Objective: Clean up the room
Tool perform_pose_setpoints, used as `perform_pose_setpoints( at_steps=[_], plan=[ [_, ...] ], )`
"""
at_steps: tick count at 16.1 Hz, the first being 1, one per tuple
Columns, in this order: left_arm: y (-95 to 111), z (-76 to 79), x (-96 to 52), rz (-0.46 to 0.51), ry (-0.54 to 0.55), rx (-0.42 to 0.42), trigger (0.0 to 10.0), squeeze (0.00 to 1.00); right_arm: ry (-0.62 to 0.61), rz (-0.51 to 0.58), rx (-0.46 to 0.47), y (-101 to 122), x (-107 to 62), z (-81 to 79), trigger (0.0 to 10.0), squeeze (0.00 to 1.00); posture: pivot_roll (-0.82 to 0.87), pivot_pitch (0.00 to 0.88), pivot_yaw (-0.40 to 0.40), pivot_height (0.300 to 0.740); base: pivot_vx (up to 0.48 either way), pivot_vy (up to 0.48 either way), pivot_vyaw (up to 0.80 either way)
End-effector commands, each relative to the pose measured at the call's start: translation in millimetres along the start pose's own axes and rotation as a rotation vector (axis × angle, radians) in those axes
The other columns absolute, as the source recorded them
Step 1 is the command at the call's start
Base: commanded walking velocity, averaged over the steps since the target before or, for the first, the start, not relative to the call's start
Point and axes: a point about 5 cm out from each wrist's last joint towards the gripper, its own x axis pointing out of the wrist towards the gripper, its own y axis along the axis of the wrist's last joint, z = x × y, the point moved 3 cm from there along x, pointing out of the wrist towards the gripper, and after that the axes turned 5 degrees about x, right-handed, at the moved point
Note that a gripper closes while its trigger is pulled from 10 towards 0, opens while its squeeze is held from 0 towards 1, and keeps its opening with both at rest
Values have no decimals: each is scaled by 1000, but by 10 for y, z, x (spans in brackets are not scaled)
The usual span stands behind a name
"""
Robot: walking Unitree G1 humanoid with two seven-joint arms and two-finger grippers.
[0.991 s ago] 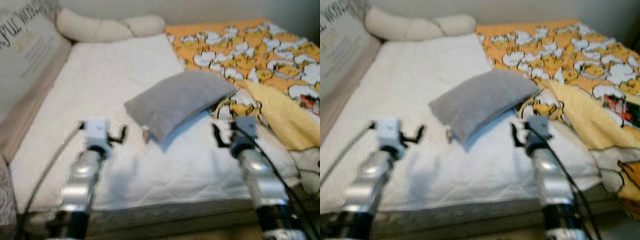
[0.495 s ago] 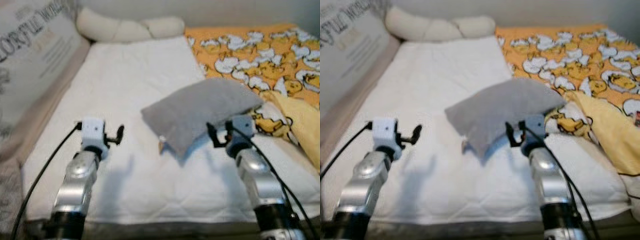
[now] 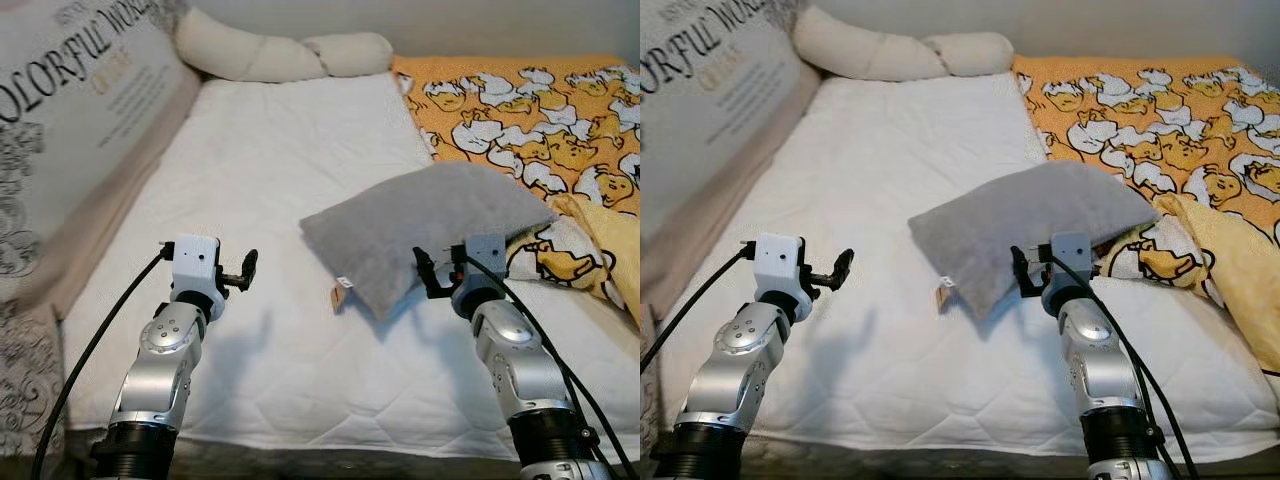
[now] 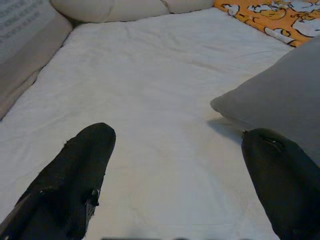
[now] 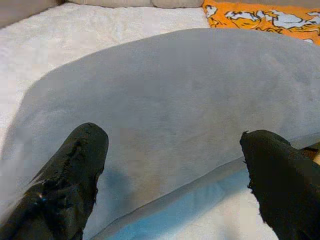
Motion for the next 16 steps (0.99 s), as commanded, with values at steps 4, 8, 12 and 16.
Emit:
perform_pose_setpoints(
  at_steps=[4,8,12,16],
  plan=[
    [-44,106,-101,-34,-206,99,10000,0,-55,4,111,2,-25,147,10000,1000,10,0,39,740,0,0,0],
    [-61,152,-409,-26,-413,123,10000,0,-128,-67,252,-150,-123,342,10000,1000,15,0,35,740,0,0,0],
    [-105,96,-556,-38,-496,118,10000,0,-87,-10,731,-243,-62,393,10000,1000,-16,0,73,740,0,0,0],
    [-73,-5,-490,-45,-501,129,10000,0,6,33,804,-199,63,295,10000,1000,-29,0,102,740,0,0,0]
  ],
)
